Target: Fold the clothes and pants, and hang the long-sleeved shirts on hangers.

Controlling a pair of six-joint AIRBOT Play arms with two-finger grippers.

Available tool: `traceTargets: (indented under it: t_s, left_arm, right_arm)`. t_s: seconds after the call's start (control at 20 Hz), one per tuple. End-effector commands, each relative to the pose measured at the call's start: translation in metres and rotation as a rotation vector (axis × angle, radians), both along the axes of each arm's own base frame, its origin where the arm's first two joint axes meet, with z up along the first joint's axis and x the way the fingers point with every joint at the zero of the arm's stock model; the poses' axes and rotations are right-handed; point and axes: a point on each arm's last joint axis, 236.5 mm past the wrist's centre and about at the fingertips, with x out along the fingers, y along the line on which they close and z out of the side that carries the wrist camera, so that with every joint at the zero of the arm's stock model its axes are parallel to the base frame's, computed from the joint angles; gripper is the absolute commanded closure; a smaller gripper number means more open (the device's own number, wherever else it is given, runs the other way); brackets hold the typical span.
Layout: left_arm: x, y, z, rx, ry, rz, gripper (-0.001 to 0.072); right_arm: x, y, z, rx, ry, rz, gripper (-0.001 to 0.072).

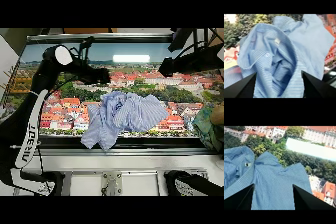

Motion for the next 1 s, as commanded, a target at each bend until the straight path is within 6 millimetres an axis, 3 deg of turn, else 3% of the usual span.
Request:
traceTargets:
  t_s: [0.0, 0.1, 0.2, 0.3, 0.5, 0.55, 0.6, 0.65, 0.75, 0.8, 0.9, 0.95]
  left_arm:
    - [0.006, 0.049, -0.047, 0.041, 0.131, 0.07, 0.0101]
    - [0.012, 0.065, -0.081, 0.047, 0.169, 0.119, 0.0101]
    - [0.021, 0.065, -0.109, 0.001, 0.205, 0.169, 0.0101]
    - [0.028, 0.041, -0.137, -0.115, 0.286, 0.164, 0.0101]
    - [0.032, -0.009, -0.162, -0.162, 0.374, 0.045, 0.0102]
    - [0.031, -0.014, -0.169, -0.157, 0.385, 0.036, 0.0264]
    - [0.031, -0.014, -0.172, -0.156, 0.389, 0.038, 0.0641]
    - [0.031, -0.013, -0.169, -0.157, 0.391, 0.032, 0.0694]
    - [0.022, -0.009, -0.151, -0.15, 0.382, -0.025, 0.0695]
    - [0.021, -0.003, -0.143, -0.123, 0.347, -0.025, 0.0695]
    - [0.017, 0.011, -0.141, -0.06, 0.322, -0.024, 0.0694]
    - [0.011, 0.015, -0.14, -0.045, 0.321, -0.022, 0.0694]
  right_arm:
    - [-0.01, -0.002, -0.002, -0.016, 0.026, 0.018, 0.0203]
    - [-0.014, 0.006, -0.008, -0.018, 0.046, 0.039, 0.0203]
    - [-0.017, 0.014, -0.014, -0.021, 0.061, 0.061, 0.0203]
    - [-0.024, 0.029, -0.027, -0.024, 0.095, 0.095, 0.0203]
    - [-0.051, 0.06, -0.081, -0.026, 0.25, 0.125, 0.0204]
    - [-0.058, 0.069, -0.093, -0.034, 0.276, 0.145, 0.0206]
    - [-0.063, 0.08, -0.104, -0.041, 0.305, 0.148, 0.0228]
    - [-0.068, 0.096, -0.114, -0.066, 0.325, 0.185, 0.0353]
    - [-0.077, 0.119, -0.141, -0.111, 0.388, 0.144, 0.0357]
    - [-0.077, 0.123, -0.156, -0.147, 0.412, 0.032, 0.036]
    - [-0.083, 0.137, -0.175, -0.149, 0.454, -0.062, 0.0359]
    - [-0.09, 0.149, -0.19, -0.146, 0.499, -0.08, 0.0198]
